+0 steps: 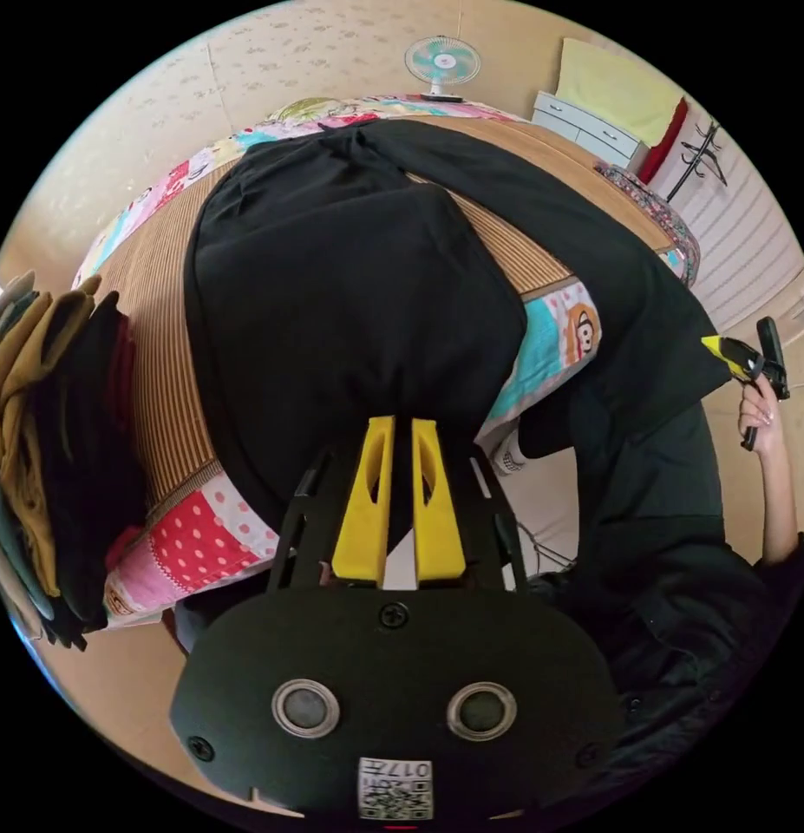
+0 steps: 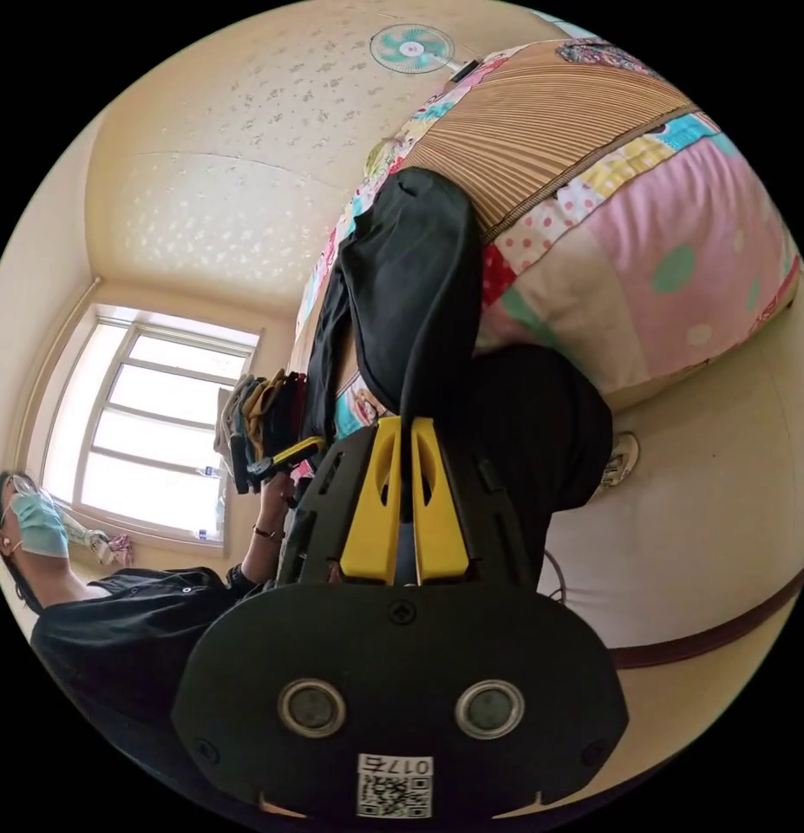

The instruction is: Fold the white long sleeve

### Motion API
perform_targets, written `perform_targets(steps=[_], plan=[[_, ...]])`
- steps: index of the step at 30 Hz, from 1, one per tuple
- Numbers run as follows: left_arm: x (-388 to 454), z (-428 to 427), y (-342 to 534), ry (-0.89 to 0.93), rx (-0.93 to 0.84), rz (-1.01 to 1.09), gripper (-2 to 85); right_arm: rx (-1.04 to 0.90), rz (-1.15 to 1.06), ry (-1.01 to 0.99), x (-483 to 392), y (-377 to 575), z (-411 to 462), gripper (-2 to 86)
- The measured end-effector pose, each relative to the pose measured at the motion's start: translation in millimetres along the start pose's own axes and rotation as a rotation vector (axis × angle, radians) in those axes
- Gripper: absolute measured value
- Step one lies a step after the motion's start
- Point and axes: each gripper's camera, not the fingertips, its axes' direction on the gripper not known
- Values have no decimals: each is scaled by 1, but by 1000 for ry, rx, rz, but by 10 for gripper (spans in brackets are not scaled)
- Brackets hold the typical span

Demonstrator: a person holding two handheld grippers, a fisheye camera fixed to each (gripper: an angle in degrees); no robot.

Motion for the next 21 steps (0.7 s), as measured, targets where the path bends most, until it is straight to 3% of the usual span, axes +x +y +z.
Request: perform_targets(steps=[3,5,7,9,11,13,15,18,21], plan=[[-46,-14,-19,332,-34,3,-5,-18,-13,65,0,1,-4,22],[-89,-67,-22,891,230,93,-8,-23,-2,68,3,2,-6,22],[-125,-108,-17,1149,464,107,-8,-15,7,43,6,4,-8,23],[-147,-135,-12,967,480,-14,-5,-3,24,23,9,8,-9,25],[-144,-149,1,438,387,-141,4,4,27,37,8,11,-9,28],[-140,-129,15,239,304,-249,60,9,30,97,3,13,-8,34],[-141,-92,33,204,211,-358,133,95,13,355,-25,20,-13,45],[-146,-29,62,286,97,-460,151,305,-132,651,-91,31,-13,57],[-150,-4,77,329,148,-526,125,254,-436,506,-149,19,31,68]])
